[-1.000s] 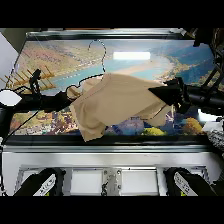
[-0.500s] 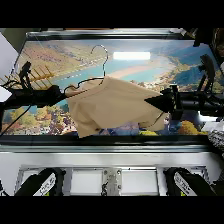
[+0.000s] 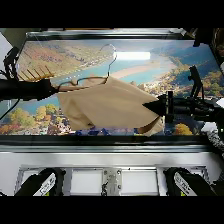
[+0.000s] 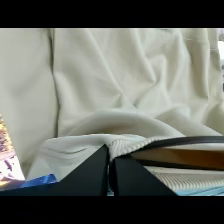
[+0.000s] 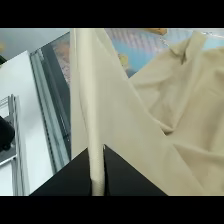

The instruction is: Fold the clothes and pants, and hang the long-sleeved shirts on hangers.

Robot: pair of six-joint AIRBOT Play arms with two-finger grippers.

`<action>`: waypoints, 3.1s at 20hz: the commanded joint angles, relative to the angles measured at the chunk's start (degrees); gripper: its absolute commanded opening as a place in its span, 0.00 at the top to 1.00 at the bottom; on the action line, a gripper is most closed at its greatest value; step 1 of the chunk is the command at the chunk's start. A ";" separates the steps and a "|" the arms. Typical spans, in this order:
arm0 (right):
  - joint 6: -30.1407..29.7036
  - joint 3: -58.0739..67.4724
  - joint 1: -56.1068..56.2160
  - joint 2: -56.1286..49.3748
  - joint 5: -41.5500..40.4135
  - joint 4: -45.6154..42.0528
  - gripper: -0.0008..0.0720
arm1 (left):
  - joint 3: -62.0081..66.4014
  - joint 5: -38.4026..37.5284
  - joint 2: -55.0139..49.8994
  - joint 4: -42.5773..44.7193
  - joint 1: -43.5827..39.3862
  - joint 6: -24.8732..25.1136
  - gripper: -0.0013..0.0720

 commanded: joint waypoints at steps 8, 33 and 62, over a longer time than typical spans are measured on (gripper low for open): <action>-4.11 -3.08 2.27 0.02 -3.89 4.22 0.97 | 2.82 -1.68 0.00 5.66 -5.42 -0.35 0.97; -14.64 -8.37 20.44 -4.28 -18.47 27.50 0.97 | 40.15 -6.49 -15.67 6.16 -36.96 -1.51 0.97; -15.13 -1.88 14.95 -1.31 -21.42 32.68 0.97 | 5.86 3.52 12.85 5.95 -13.81 -3.58 0.97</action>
